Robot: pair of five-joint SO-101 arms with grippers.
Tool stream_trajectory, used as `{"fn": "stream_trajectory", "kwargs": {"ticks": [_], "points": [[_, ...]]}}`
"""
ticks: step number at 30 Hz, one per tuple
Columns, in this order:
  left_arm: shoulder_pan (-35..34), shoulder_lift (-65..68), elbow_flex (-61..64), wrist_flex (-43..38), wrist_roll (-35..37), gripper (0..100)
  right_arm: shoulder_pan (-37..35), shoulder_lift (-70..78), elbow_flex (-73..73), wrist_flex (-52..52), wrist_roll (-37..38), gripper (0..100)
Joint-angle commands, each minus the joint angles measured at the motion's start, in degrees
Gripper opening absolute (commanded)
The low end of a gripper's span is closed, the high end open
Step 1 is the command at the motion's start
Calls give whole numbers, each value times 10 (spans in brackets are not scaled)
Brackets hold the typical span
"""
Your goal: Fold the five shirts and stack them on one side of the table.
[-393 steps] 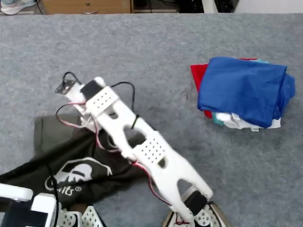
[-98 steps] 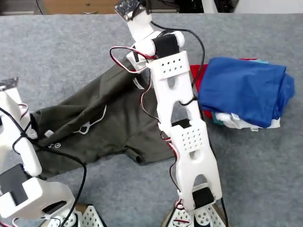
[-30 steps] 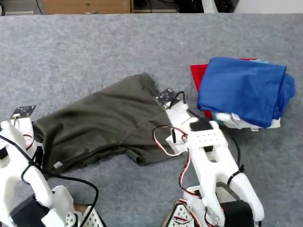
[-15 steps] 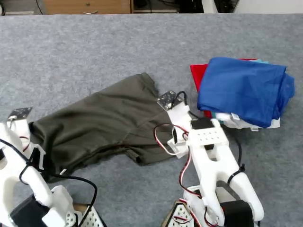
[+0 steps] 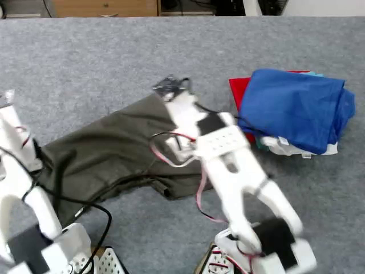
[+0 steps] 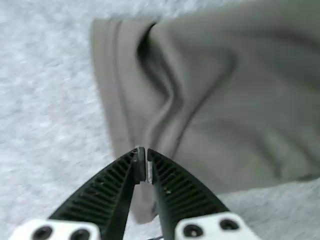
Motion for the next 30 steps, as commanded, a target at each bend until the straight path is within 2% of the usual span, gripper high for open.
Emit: {"fn": "stream_trajectory", "kwargs": {"ticks": [1,5,10,15,24,30], "points": [[27,72,-50,-25,40,19,-22,97,-58,-105,-36,9],[25,170,-108,-30,44,19,-21,203,-132,-104,-72,1],[1,263,-159,-30,43,19,-22,247,-190,20,-85,1],[-15,330,-198,-30,41,19,-19,232,-183,112,-84,1],[-11,369,-239,4,40,19,-42,143,-68,107,-82,1],[-11,369,-257,7,40,19,-26,64,-21,56,-85,2]]}}
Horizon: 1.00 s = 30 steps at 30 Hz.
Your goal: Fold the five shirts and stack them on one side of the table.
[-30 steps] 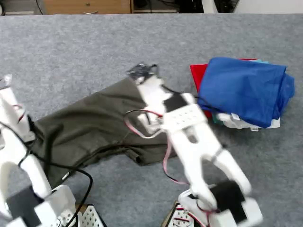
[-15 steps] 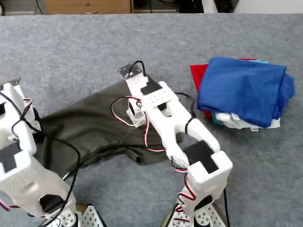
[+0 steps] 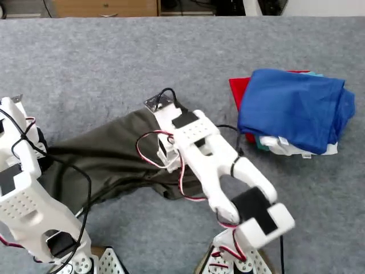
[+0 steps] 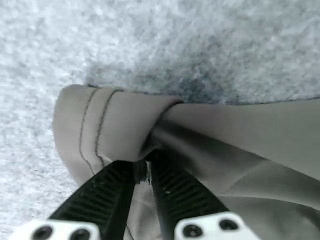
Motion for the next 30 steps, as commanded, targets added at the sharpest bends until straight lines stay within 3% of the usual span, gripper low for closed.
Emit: {"fn": "stream_trajectory", "kwargs": {"ticks": [1,10,17,22,30], "points": [[-2,-5,-22,5,0,19,11,-67,18,-31,-5,2],[-2,-5,-21,18,-2,19,15,-178,83,-82,-12,2],[11,-5,-21,25,-23,19,37,-77,89,-357,11,2],[9,-4,-19,20,-23,19,54,105,-80,-388,31,2],[5,52,-42,12,-19,19,86,386,-458,-260,31,2]]}}
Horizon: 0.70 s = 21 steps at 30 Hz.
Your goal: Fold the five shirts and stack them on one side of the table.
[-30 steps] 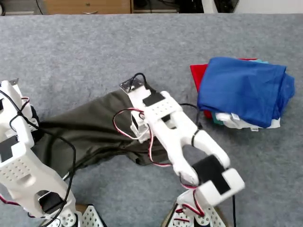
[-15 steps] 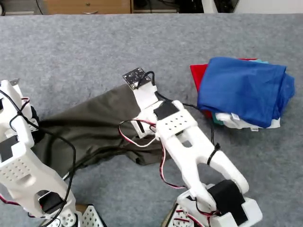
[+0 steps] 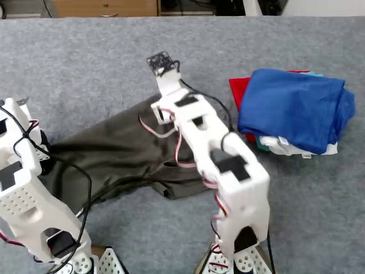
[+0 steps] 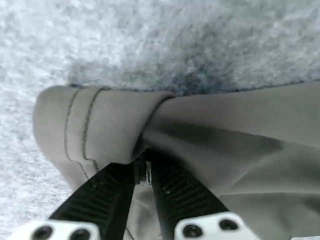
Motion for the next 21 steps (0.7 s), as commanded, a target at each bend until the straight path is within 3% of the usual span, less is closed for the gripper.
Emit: {"fn": "stream_trajectory", "kwargs": {"ticks": [1,12,18,21], "points": [[0,22,-40,-3,-2,19,18,95,-215,79,6,2],[-8,80,-217,86,14,19,20,241,-683,416,7,2],[-20,82,-264,127,13,19,15,261,-860,665,56,2],[-33,79,-273,127,10,19,21,262,-887,687,55,1]]}}
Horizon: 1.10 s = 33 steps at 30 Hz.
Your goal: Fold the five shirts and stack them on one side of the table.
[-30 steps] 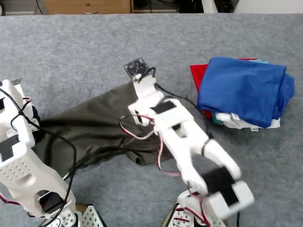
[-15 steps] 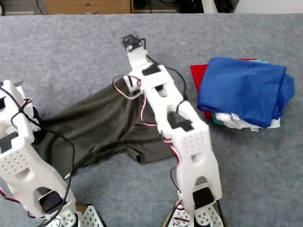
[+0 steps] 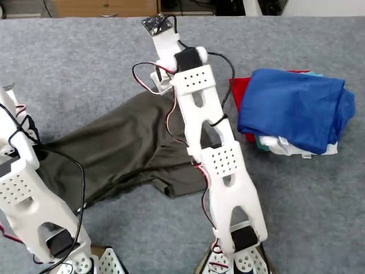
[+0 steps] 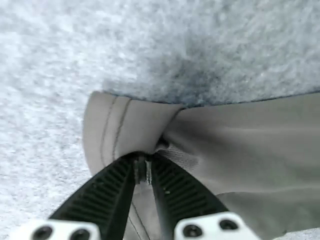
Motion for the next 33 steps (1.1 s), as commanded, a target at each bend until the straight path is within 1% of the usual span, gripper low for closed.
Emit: {"fn": "stream_trajectory", "kwargs": {"ticks": [1,3,5,8,11,15,19,26,29,33], "points": [[-21,-9,-34,8,2,19,10,-18,-50,33,9,1],[-33,-10,-39,9,1,19,3,-40,-25,34,7,1],[-47,-10,-39,9,-4,19,-12,-75,36,34,2,1],[-62,-6,-36,10,-25,19,-44,-143,199,33,-14,1],[-76,-5,-35,8,-40,19,-77,-189,369,22,-13,1],[-80,-5,-40,5,-40,19,-86,-229,534,-55,-17,1],[-76,-5,-41,5,-40,19,-86,-277,642,-98,-17,1],[-73,-5,-41,5,-40,19,-87,-379,816,-141,-14,1],[-74,-5,-41,5,-40,19,-99,-437,902,-159,-13,1],[-74,-5,-41,5,-40,19,-138,-524,1034,-205,-16,1]]}}
